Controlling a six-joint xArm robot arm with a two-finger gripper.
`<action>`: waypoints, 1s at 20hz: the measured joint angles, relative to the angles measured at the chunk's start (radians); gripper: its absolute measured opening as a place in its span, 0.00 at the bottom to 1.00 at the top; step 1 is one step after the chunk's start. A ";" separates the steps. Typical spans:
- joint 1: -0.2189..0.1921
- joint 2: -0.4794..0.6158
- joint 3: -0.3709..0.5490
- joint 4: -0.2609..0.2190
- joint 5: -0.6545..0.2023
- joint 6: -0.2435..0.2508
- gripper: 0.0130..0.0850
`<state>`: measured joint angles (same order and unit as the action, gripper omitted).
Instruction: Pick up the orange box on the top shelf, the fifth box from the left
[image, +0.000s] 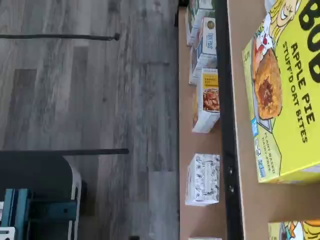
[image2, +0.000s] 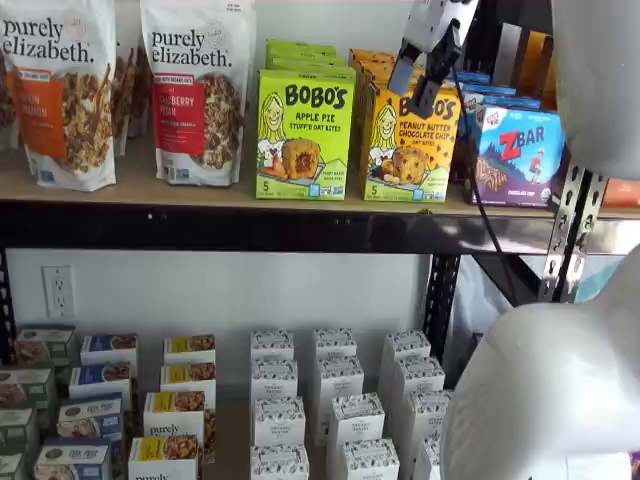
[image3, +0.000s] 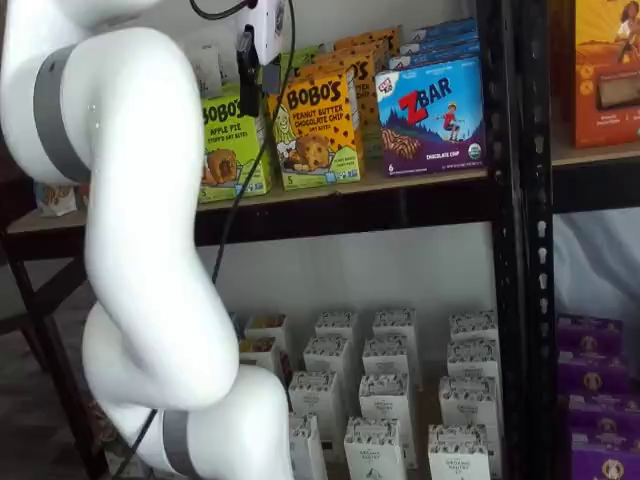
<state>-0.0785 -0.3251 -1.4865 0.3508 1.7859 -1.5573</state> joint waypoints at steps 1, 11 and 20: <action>0.002 -0.008 0.011 -0.004 -0.014 0.000 1.00; -0.005 -0.066 0.076 0.000 -0.064 -0.008 1.00; -0.045 0.030 -0.038 -0.006 -0.046 -0.042 1.00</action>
<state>-0.1237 -0.2949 -1.5240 0.3451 1.7398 -1.5995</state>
